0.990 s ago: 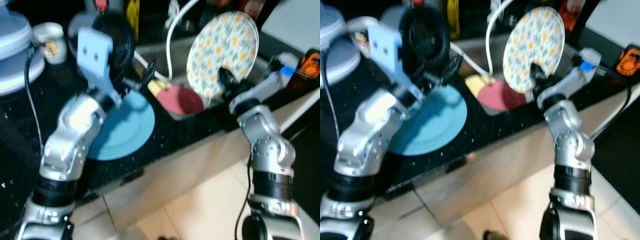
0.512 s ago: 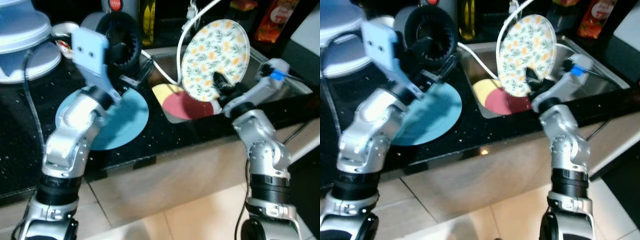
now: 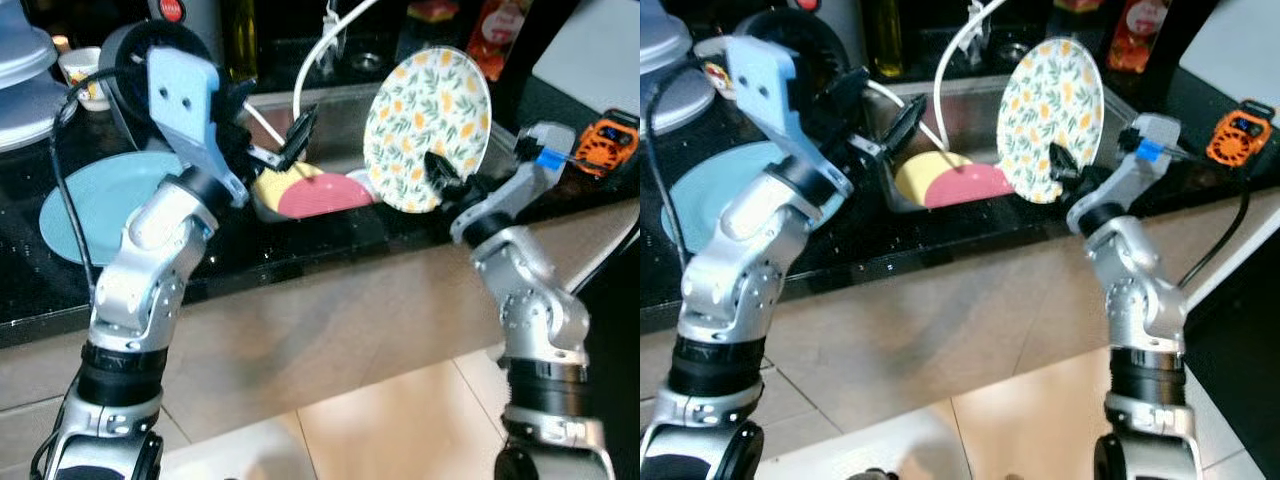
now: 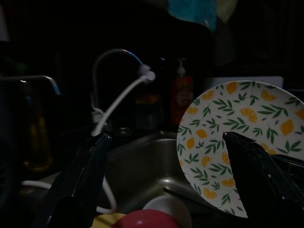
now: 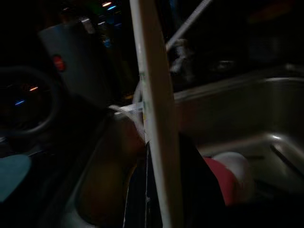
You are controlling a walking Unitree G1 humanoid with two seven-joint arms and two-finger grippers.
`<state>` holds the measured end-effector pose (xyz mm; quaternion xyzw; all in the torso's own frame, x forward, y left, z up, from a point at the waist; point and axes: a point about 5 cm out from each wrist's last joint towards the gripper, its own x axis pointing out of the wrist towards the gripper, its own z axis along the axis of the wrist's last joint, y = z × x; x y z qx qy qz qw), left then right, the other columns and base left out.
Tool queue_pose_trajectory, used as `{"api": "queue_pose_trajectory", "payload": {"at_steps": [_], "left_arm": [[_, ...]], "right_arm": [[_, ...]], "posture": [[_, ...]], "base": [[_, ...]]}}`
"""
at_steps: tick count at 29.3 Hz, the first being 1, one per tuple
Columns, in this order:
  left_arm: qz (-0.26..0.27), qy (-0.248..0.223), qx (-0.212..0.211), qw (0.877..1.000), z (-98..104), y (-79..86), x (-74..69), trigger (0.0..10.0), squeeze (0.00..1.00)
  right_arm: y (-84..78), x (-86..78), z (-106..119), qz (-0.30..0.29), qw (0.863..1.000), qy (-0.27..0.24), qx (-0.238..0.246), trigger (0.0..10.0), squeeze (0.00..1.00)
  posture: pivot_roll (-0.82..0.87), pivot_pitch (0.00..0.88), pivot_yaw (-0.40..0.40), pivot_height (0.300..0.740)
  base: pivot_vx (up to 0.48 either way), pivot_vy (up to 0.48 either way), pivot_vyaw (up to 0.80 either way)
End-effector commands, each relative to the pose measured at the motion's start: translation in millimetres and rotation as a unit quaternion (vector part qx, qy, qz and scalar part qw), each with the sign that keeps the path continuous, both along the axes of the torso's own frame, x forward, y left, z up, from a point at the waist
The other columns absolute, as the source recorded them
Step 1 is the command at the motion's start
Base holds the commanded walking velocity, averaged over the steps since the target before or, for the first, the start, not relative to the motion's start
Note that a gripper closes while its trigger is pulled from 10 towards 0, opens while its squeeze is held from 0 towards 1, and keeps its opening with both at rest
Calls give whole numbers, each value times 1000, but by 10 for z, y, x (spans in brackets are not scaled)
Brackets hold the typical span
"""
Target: Kitchen organization
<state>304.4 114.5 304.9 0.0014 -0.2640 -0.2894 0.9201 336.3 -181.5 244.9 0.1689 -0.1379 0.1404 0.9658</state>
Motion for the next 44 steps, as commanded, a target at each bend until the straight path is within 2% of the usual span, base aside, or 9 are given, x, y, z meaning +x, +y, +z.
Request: {"api": "queue_pose_trajectory", "payload": {"at_steps": [1, 18, 22, 25, 31, 38, 44], "left_arm": [[1, -10, -3, 1000, 18, 28, -26, 10000, 0], [1, -10, -1, 1000, 7, 38, -23, 10000, 0], [0, -11, 2, 1000, 2, 29, -23, 10000, 0], [-4, -12, 5, 1000, 3, 19, -33, 10000, 0], [-11, -14, 16, 1000, -2, 7, -52, 10000, 0], [-4, -13, 8, 1000, 8, 19, -40, 10000, 0], [-8, -21, -4, 1000, 38, 22, -50, 10000, 0]], "right_arm": [[109, 6, 56, 19, 1000, -16, -13, 10000, 0], [107, 41, 47, 7, 1000, -17, -9, 10000, 0], [62, 65, 37, -21, 1000, -11, 0, 10000, 0], [6, 98, 28, -54, 998, -2, 9, 10000, 0], [-2, 99, 39, -57, 998, -6, 20, 10000, 0], [-8, 96, 36, -66, 997, -8, 28, 10000, 0], [-57, 90, 81, -80, 996, -22, 39, 10000, 0]], "posture": [[78, 83, -82, 740], [86, 74, -87, 740], [86, 73, -87, 740], [87, 74, -84, 740], [87, 76, -81, 740], [83, 79, -80, 740], [81, 78, -81, 740]], "base": [[0, 0, 763], [0, 0, 762], [0, 0, 647], [0, 0, 0], [0, -80, 0], [0, -477, 0], [0, 0, 0]]}}
